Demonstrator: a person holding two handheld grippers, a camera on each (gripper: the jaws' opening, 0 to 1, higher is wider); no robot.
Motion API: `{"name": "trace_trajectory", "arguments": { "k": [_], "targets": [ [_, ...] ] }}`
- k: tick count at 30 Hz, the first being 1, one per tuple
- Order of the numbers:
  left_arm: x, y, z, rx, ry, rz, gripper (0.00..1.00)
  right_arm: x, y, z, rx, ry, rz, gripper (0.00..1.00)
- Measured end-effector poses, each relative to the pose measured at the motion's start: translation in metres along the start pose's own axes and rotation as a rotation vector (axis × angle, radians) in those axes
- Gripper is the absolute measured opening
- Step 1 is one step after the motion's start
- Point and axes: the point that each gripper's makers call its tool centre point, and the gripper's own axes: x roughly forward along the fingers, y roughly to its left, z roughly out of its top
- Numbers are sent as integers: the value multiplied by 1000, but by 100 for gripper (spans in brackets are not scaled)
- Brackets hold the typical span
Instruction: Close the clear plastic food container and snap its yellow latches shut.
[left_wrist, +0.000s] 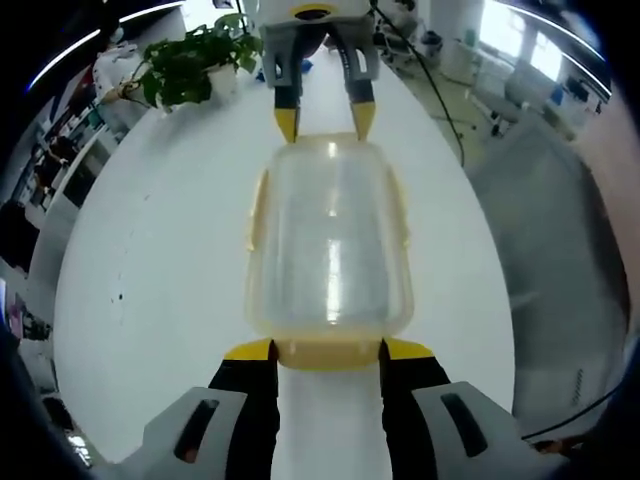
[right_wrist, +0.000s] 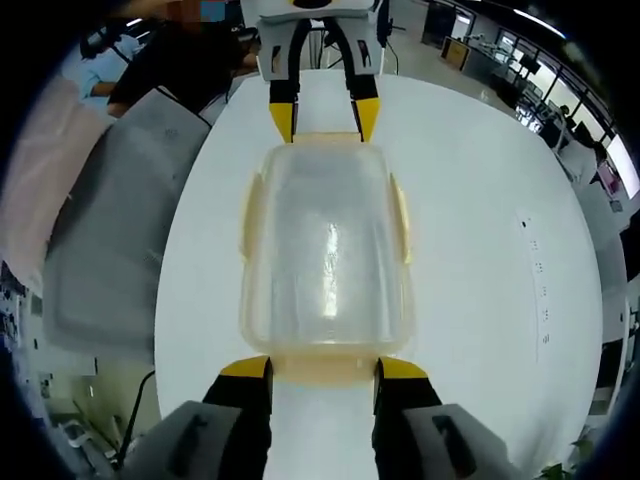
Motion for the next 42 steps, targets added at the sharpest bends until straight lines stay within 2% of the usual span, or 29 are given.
{"name": "trace_trajectory", "arguments": {
  "k": [42],
  "targets": [
    [18, 3, 4, -50, -3, 5, 37, 9, -12, -17, -35, 42, 42, 37]
  ]
}}
